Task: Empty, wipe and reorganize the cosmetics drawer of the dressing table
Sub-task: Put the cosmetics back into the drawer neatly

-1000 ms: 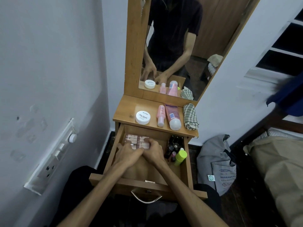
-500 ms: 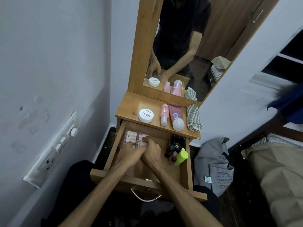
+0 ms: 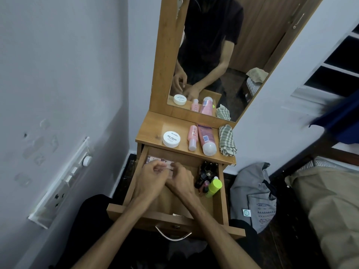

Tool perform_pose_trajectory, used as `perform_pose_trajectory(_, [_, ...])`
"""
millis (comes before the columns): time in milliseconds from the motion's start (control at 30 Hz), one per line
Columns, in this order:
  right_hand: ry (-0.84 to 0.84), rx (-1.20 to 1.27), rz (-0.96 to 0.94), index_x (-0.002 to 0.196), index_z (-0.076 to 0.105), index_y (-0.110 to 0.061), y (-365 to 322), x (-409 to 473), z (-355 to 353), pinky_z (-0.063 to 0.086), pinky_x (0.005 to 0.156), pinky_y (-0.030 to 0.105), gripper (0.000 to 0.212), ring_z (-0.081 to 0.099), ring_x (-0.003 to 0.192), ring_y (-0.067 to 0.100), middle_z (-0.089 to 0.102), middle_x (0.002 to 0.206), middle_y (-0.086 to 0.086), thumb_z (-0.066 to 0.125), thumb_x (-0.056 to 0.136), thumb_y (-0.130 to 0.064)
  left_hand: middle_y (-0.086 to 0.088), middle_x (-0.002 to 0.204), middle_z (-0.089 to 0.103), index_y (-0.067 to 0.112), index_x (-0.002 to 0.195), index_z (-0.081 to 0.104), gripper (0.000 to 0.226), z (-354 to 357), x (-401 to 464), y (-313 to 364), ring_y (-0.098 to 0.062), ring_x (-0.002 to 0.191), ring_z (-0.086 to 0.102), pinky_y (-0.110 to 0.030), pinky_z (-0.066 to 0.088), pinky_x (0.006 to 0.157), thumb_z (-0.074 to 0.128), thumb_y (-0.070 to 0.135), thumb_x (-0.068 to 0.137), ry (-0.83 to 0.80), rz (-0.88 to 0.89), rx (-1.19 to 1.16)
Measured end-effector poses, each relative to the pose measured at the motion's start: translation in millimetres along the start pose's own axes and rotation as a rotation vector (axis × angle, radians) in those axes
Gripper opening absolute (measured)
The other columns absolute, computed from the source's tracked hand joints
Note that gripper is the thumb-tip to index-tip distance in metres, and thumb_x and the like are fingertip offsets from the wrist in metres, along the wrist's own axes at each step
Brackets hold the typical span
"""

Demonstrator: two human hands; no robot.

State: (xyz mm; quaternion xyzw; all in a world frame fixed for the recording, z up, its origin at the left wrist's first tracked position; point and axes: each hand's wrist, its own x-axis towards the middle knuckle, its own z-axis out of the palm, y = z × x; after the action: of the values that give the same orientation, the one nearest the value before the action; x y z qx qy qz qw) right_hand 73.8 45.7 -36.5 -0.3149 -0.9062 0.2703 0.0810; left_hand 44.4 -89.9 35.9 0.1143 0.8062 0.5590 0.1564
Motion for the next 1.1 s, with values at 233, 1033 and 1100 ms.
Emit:
perform_pose_trajectory(233, [0.232,0.273,-0.092,0.091,0.080,-0.023,-17,-27,-77,0.054,0.073,0.011,0.014,0.068,0.077,-0.005,0.076,0.082,-0.014,0.069,0.084,-0.025,0.018,0.079,0.071,0.028,0.082,0.075,0.012,4,18,20,0.004,0.077,0.065,-0.020,0.052,0.070,0.070,0.017,0.083,0.149,0.186,0.047])
perform_pose_trajectory(1033, [0.390,-0.002,0.103,0.113,0.062,-0.019,8,38,-128,0.037,0.072,0.030,0.051,0.063,0.092,0.025,0.067,0.102,0.004,0.063,0.079,-0.057,-0.013,0.094,0.073,0.010,0.103,0.067,0.042,90,81,69,-0.038,0.091,0.066,-0.041,0.050,0.075,0.050,0.049,0.096,0.127,0.280,0.533])
perform_pose_trajectory(1100, [0.413,0.023,0.078,0.118,0.063,-0.017,13,34,-129,0.037,0.072,0.029,0.052,0.062,0.092,0.025,0.066,0.104,0.005,0.064,0.082,-0.053,-0.016,0.096,0.071,0.008,0.104,0.065,0.041,93,80,70,-0.040,0.092,0.065,-0.039,0.045,0.071,0.052,0.047,0.095,0.136,0.283,0.548])
